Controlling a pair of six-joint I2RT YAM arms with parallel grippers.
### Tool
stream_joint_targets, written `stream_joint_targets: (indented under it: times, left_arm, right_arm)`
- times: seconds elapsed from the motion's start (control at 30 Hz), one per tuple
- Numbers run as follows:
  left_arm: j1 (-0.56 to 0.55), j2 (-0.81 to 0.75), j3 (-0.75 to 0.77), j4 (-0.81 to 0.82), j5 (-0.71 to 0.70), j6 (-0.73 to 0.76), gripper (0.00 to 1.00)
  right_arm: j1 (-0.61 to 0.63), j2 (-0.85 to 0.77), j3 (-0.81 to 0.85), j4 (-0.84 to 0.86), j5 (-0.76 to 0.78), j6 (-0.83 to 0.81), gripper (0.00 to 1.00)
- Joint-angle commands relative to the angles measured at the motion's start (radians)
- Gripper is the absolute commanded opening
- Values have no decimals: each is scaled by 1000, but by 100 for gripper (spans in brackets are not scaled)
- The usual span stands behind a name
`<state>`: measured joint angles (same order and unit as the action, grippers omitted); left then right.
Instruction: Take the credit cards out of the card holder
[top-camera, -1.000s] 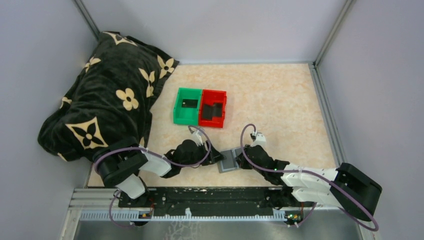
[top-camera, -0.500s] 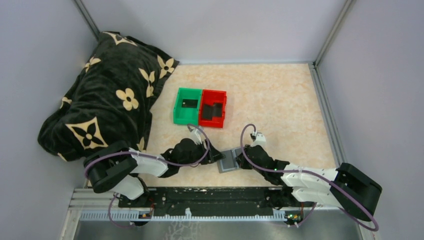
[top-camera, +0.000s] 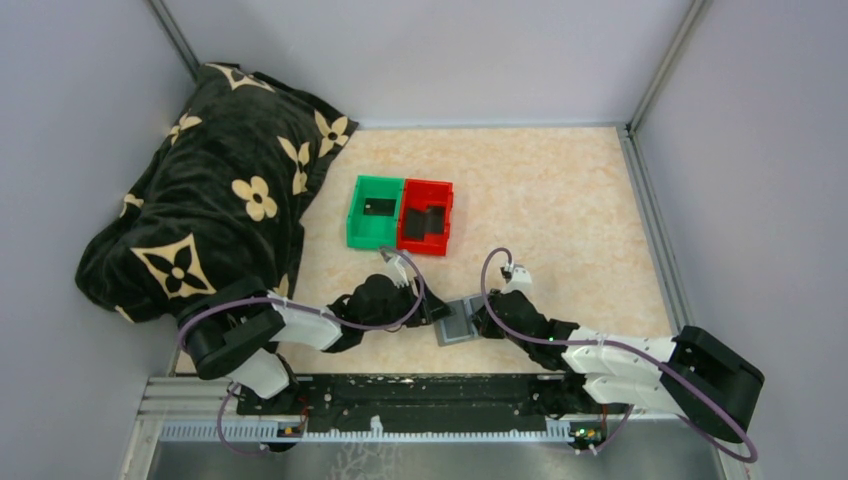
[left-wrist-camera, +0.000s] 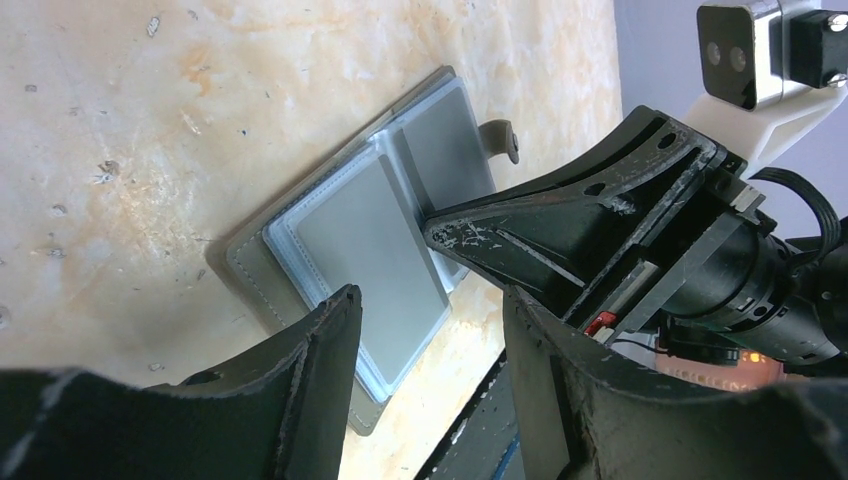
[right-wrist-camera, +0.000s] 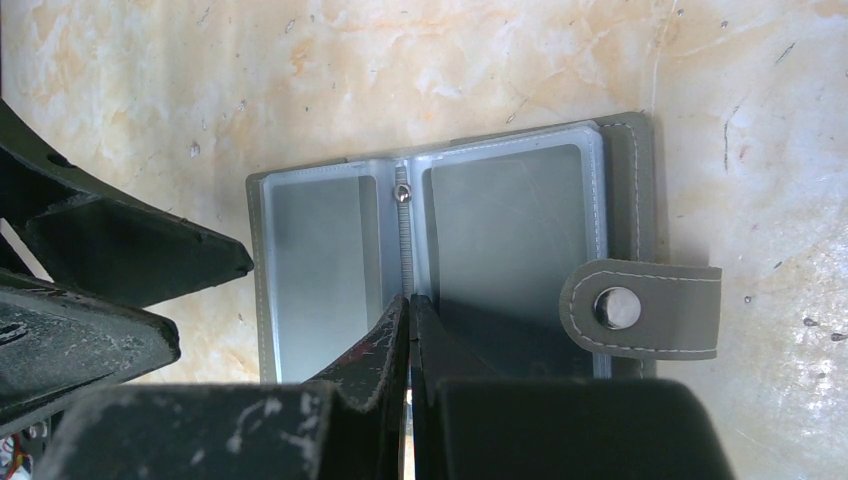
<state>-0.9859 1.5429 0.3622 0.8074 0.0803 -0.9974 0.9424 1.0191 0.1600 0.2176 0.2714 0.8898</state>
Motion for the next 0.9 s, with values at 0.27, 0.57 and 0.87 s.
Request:
stream_joint_targets:
  times: [0.27,0.57,0.87]
  left_arm:
    - [1,34,3,25,10,0,60]
    - [1,72,9,47,24,-12,60]
    - [1,84,9,55,32,-17,60]
  right_arm:
    - [10,-14,26,2,13,-13,0]
    - [11,-18,21,-1,14,-10,0]
    - [10,-15,19,5,13,-8,0]
